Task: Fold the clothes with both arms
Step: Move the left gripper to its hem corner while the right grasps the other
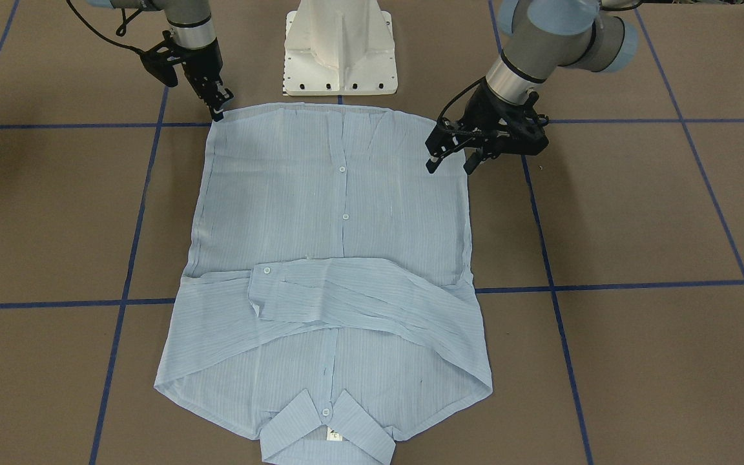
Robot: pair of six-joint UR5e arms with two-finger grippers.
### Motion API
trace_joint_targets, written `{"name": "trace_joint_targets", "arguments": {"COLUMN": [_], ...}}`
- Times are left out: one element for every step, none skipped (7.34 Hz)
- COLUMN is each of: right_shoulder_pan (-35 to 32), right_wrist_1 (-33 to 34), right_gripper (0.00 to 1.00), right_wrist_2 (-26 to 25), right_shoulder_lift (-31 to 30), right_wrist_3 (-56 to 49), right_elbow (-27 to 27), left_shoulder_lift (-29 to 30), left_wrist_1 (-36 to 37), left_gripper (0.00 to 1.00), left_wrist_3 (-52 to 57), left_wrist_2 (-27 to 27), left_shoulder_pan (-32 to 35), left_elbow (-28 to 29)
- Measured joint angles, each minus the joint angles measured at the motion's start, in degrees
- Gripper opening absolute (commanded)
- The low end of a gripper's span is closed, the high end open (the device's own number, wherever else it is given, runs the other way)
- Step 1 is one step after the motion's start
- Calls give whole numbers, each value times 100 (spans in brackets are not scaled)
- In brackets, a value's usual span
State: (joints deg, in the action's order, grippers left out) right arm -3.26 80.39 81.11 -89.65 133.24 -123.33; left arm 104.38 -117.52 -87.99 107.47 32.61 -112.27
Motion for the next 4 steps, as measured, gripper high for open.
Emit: {"name": "trace_joint_targets", "arguments": {"right_shoulder_pan": [-8, -12, -14, -22], "right_wrist_1": [2, 1, -1, -1], "right_gripper": [0, 0, 0, 0], "right_wrist_2": [8, 14, 17, 18], "right_shoulder_lift": [-10, -20, -19, -14], "right_wrist_3": [0, 0, 0, 0], "right_elbow": [-34, -50, -59, -64], "left_shoulder_lift": [-413, -704, -840, -889], "left_wrist_1": [3, 39, 193, 433], "left_gripper": [85, 85, 85, 82], "left_wrist_3": [-302, -637, -1023, -1377], "left_wrist_2": [-299, -516, -725, -964], "left_shoulder_pan": [-360, -707, -1061, -1409], "left_elbow": [-235, -421, -530, -588]}}
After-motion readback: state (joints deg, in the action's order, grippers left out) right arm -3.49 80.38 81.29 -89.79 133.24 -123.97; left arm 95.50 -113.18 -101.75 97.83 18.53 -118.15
